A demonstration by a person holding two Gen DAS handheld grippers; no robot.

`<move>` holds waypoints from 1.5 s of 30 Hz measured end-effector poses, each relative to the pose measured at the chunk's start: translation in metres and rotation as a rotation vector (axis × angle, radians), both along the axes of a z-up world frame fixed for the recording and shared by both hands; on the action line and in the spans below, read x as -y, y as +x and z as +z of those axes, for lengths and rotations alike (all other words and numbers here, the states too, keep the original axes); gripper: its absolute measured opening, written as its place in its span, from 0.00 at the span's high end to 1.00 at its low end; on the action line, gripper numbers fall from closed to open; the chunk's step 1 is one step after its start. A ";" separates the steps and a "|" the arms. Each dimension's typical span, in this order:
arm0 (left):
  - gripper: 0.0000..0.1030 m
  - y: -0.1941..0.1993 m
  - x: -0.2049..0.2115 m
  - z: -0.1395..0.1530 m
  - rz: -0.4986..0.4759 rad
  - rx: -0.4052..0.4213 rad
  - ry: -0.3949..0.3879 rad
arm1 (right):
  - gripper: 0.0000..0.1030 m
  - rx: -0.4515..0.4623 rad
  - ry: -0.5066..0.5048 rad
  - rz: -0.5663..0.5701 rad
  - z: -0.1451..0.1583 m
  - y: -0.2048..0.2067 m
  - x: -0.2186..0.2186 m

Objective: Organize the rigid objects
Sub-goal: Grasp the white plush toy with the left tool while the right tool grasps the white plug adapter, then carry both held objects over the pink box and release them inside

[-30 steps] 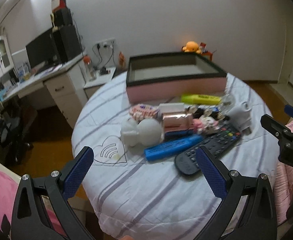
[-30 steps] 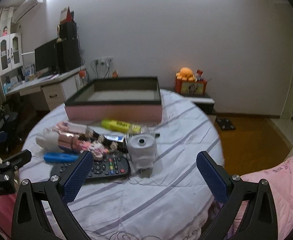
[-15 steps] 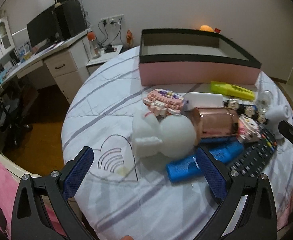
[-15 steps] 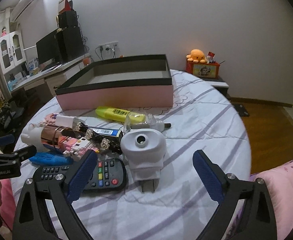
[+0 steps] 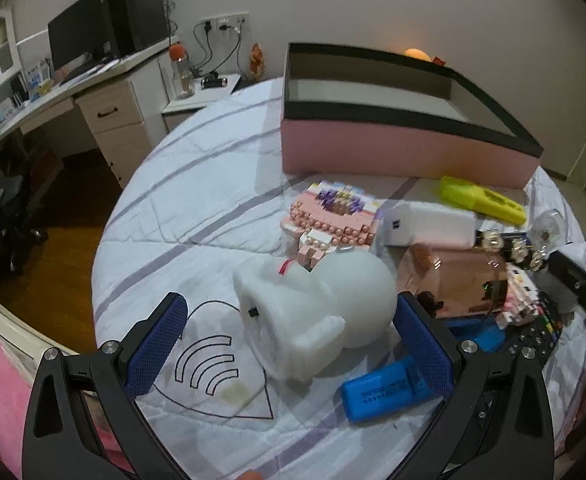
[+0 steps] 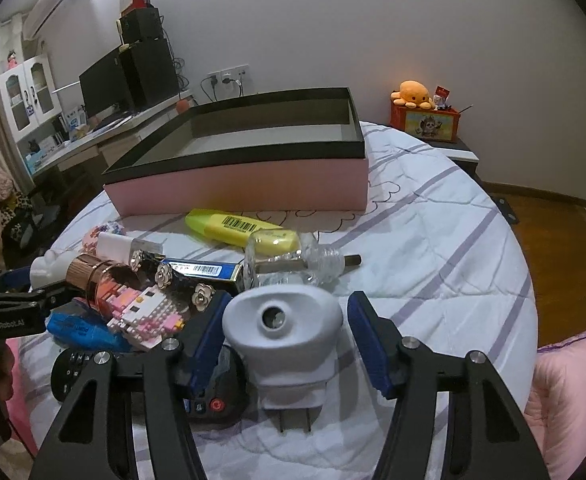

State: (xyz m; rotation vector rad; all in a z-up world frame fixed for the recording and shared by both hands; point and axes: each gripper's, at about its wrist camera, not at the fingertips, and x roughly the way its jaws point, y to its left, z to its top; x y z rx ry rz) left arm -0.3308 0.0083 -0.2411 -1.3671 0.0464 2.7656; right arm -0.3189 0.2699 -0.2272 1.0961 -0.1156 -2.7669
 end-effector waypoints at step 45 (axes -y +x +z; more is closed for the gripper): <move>0.31 0.017 -0.026 0.050 -0.168 -0.171 0.083 | 0.46 -0.057 0.017 0.061 0.031 -0.007 0.004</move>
